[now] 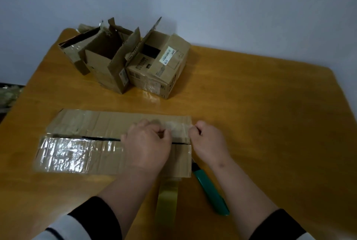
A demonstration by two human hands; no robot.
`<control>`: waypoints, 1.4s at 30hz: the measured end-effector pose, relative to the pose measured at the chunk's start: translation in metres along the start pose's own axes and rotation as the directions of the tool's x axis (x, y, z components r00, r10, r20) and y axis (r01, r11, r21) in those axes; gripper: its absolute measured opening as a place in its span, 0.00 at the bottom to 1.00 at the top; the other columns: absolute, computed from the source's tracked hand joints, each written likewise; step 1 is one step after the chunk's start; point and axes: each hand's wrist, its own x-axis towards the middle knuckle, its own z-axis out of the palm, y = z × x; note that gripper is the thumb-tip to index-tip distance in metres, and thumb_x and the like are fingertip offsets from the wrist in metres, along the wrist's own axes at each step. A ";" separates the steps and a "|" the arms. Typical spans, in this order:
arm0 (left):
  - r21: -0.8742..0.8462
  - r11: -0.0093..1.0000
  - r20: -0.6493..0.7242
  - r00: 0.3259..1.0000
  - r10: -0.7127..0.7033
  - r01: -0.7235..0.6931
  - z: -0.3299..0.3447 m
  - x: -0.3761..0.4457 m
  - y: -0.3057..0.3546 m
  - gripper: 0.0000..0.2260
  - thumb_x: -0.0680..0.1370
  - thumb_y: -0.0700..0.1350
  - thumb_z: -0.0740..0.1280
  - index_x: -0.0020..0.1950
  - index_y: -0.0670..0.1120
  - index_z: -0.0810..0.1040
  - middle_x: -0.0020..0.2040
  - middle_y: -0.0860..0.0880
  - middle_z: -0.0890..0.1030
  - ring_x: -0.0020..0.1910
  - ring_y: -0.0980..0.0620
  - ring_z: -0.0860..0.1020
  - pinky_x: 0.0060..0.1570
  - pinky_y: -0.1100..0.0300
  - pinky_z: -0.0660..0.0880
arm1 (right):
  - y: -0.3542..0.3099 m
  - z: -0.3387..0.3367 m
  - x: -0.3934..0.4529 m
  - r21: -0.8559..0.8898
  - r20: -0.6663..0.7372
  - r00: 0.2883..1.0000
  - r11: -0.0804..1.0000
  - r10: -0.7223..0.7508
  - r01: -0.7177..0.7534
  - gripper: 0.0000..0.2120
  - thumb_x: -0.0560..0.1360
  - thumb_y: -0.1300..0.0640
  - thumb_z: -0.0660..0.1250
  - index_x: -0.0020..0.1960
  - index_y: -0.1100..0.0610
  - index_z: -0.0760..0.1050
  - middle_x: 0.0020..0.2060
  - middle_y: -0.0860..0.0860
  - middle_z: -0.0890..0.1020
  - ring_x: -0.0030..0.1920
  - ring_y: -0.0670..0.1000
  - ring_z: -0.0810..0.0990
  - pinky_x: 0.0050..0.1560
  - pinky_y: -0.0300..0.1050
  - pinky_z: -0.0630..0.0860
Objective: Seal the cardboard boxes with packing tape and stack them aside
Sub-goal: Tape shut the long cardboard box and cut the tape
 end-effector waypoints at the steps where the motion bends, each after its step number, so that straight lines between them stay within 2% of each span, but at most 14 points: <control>1: 0.021 1.000 -0.011 1.000 -0.011 0.012 0.001 -0.002 0.001 0.06 0.73 0.51 0.71 0.37 0.52 0.84 0.38 0.56 0.73 0.43 0.53 0.67 0.46 0.55 0.57 | 0.001 0.001 0.001 -0.001 -0.004 1.000 1.000 -0.006 0.006 0.16 0.81 0.49 0.58 0.36 0.51 0.70 0.30 0.48 0.75 0.29 0.48 0.72 0.30 0.43 0.64; 4: 0.050 0.999 -0.014 1.000 0.005 -0.005 0.004 -0.006 0.002 0.06 0.73 0.52 0.71 0.38 0.52 0.84 0.41 0.56 0.72 0.46 0.52 0.69 0.46 0.56 0.52 | 0.005 0.001 0.001 -0.045 -0.014 0.999 0.999 -0.028 0.028 0.16 0.81 0.48 0.58 0.36 0.52 0.71 0.29 0.48 0.75 0.29 0.48 0.73 0.30 0.45 0.67; 9: 0.100 0.993 -0.013 0.998 0.066 -0.065 0.008 -0.012 0.001 0.08 0.73 0.53 0.71 0.36 0.53 0.81 0.41 0.57 0.70 0.46 0.50 0.71 0.46 0.55 0.55 | 0.013 0.002 -0.001 -0.134 -0.053 0.996 0.989 -0.074 0.067 0.17 0.80 0.48 0.58 0.36 0.53 0.70 0.29 0.48 0.75 0.28 0.49 0.74 0.31 0.46 0.69; 16: 0.135 0.987 -0.002 0.996 0.085 -0.084 0.013 -0.015 -0.001 0.07 0.74 0.53 0.70 0.37 0.52 0.80 0.43 0.54 0.74 0.46 0.50 0.71 0.47 0.54 0.59 | 0.017 0.005 -0.002 -0.128 -0.057 0.994 0.988 -0.090 0.082 0.16 0.81 0.48 0.57 0.36 0.53 0.70 0.29 0.48 0.74 0.29 0.49 0.73 0.35 0.49 0.72; 23: 0.148 0.980 -0.003 0.991 0.134 -0.132 0.013 -0.016 -0.003 0.09 0.73 0.54 0.70 0.36 0.52 0.79 0.43 0.53 0.75 0.46 0.49 0.72 0.47 0.53 0.59 | 0.022 0.009 0.000 -0.087 -0.063 0.995 0.993 -0.080 0.074 0.17 0.80 0.47 0.58 0.34 0.53 0.68 0.27 0.47 0.72 0.27 0.48 0.71 0.31 0.44 0.63; 26: 0.181 0.966 0.006 0.983 0.186 -0.184 0.014 -0.015 -0.006 0.11 0.71 0.58 0.69 0.35 0.52 0.76 0.42 0.53 0.75 0.45 0.49 0.73 0.46 0.53 0.58 | 0.022 0.011 0.001 -0.082 -0.055 0.996 0.995 -0.066 0.062 0.16 0.80 0.47 0.58 0.36 0.52 0.69 0.28 0.47 0.73 0.28 0.47 0.72 0.30 0.44 0.63; 29: 0.245 0.939 0.009 0.969 0.247 -0.241 0.012 -0.012 -0.007 0.15 0.70 0.62 0.64 0.34 0.51 0.75 0.41 0.52 0.76 0.44 0.48 0.74 0.47 0.51 0.59 | 0.023 0.013 0.001 -0.064 -0.045 0.997 0.997 -0.056 0.053 0.16 0.80 0.46 0.58 0.35 0.51 0.69 0.29 0.47 0.74 0.28 0.47 0.72 0.29 0.43 0.63; 33: 0.313 0.900 0.001 0.948 0.319 -0.303 0.009 -0.004 -0.009 0.18 0.72 0.62 0.60 0.32 0.50 0.76 0.39 0.50 0.77 0.42 0.47 0.75 0.46 0.50 0.60 | 0.023 0.014 0.001 -0.032 -0.031 0.999 0.999 -0.043 0.042 0.15 0.79 0.47 0.59 0.35 0.49 0.68 0.30 0.47 0.74 0.29 0.47 0.72 0.30 0.42 0.64; 39: 0.355 0.885 0.010 0.948 0.320 -0.302 0.006 0.000 -0.015 0.21 0.70 0.65 0.61 0.30 0.50 0.77 0.36 0.51 0.76 0.40 0.48 0.75 0.47 0.51 0.59 | 0.019 0.015 -0.001 -0.014 -0.035 0.997 0.997 -0.073 0.072 0.15 0.80 0.48 0.59 0.34 0.49 0.67 0.29 0.47 0.74 0.29 0.46 0.71 0.28 0.41 0.62; 42: 0.372 0.896 0.020 0.967 0.253 -0.242 0.000 0.004 -0.024 0.23 0.72 0.67 0.58 0.31 0.50 0.78 0.38 0.51 0.77 0.42 0.48 0.75 0.48 0.51 0.59 | 0.021 0.016 -0.001 0.022 -0.015 0.999 0.999 -0.049 0.049 0.15 0.80 0.48 0.59 0.36 0.50 0.69 0.30 0.48 0.75 0.29 0.47 0.71 0.28 0.42 0.64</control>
